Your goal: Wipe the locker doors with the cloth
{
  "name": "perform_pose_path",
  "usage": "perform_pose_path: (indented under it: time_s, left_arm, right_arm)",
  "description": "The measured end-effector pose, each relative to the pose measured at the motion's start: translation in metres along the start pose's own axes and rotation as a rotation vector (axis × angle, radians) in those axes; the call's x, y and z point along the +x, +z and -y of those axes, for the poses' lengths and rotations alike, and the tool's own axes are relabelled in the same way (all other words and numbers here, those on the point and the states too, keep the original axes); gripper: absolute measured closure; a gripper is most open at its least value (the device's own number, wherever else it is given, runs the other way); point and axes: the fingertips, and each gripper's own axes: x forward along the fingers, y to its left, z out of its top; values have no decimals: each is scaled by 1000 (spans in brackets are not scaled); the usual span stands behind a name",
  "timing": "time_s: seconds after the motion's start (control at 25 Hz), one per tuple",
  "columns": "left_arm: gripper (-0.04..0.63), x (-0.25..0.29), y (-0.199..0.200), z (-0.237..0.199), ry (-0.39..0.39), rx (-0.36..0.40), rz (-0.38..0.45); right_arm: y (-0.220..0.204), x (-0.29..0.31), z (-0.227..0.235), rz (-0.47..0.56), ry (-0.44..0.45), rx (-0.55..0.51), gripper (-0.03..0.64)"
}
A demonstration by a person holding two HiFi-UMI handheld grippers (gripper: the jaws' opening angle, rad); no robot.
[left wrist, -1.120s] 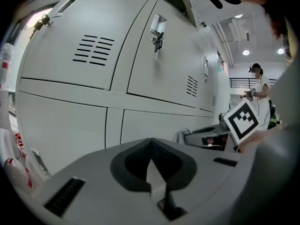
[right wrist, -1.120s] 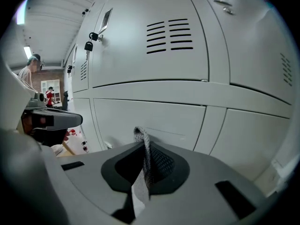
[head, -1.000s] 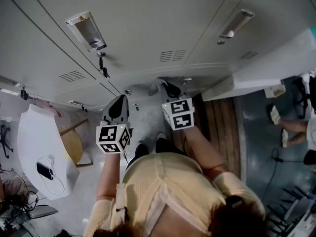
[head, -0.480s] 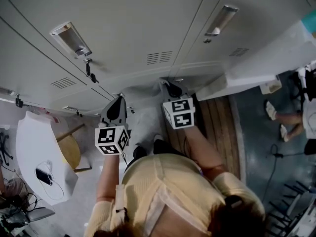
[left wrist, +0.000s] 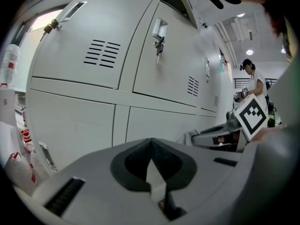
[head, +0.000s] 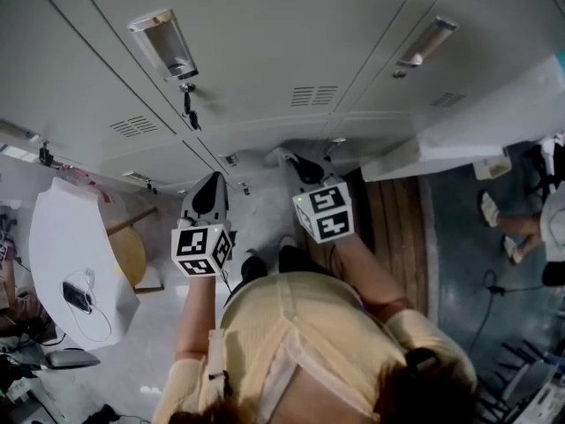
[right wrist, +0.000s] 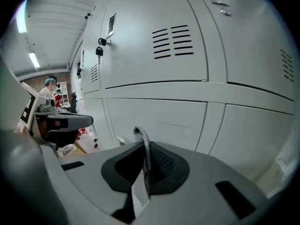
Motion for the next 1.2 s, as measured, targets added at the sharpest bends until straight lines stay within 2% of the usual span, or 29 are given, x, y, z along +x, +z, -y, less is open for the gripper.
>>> perform_pose_path:
  time_s: [0.28,0.64,0.88,1.2]
  left_arm:
    - [603,-30,-8,-30,75,-23,8]
    - [603,-61,-25,-63,169,-66,11]
    - [603,-67,-33,-73,198,-83,3]
    - [603,-63,-37,-74,215,-98,-4]
  right_arm:
    - [7,20,-64,-20,124,-37,600]
    - [4,57,-105,-40,178,-103,600]
    - [1,74,-111,-46,177,-128,600]
    - [-7,89,-97,-78,153,-132,600]
